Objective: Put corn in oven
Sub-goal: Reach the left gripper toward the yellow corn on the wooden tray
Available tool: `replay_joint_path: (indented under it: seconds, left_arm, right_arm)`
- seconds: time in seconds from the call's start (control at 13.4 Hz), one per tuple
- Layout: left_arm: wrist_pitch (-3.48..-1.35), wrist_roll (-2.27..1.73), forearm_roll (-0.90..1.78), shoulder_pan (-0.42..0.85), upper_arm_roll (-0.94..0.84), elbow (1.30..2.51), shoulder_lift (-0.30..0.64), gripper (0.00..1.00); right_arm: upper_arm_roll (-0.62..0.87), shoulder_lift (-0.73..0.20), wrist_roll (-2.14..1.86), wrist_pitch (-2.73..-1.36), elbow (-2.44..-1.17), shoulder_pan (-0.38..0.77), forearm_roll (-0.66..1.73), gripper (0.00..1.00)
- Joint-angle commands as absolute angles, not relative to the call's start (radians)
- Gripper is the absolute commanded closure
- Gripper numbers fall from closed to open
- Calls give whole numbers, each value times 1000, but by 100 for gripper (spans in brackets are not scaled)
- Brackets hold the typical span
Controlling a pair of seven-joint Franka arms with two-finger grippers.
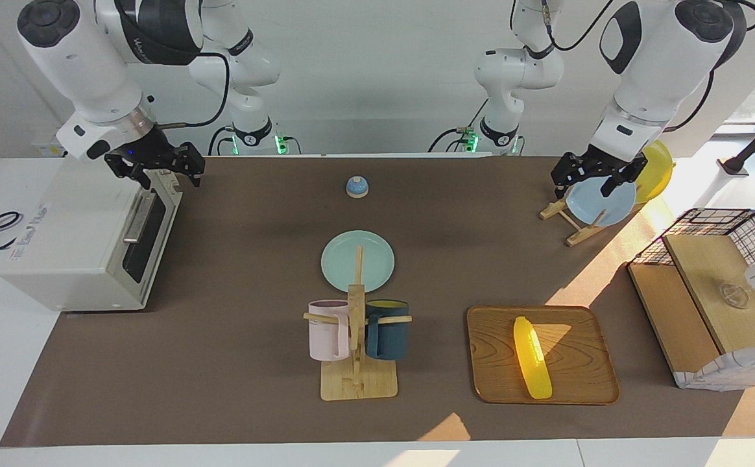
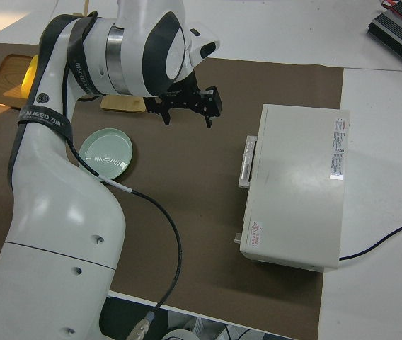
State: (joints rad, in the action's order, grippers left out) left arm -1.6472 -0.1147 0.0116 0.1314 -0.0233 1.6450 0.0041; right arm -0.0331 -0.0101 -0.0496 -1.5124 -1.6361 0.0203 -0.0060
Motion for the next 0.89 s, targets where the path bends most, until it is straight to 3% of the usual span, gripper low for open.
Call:
replay_joint_path:
  seconds: [0.0,0.6,0.82]
  left_arm:
    - [-1657,-118,15,130,-26,1670,-12,0]
    - [-1678,-123,17,144,-26,1671,-12,0]
    - [-1756,-126,43,140,-26,1671,4,0]
  right_arm:
    - [-35,-2,-38,-1523,-1638,21,17,0]
    - [-34,2,-37,-1523,-1640,23,17,0]
    - [-34,24,-41,-1538,-1698,12,17,0]
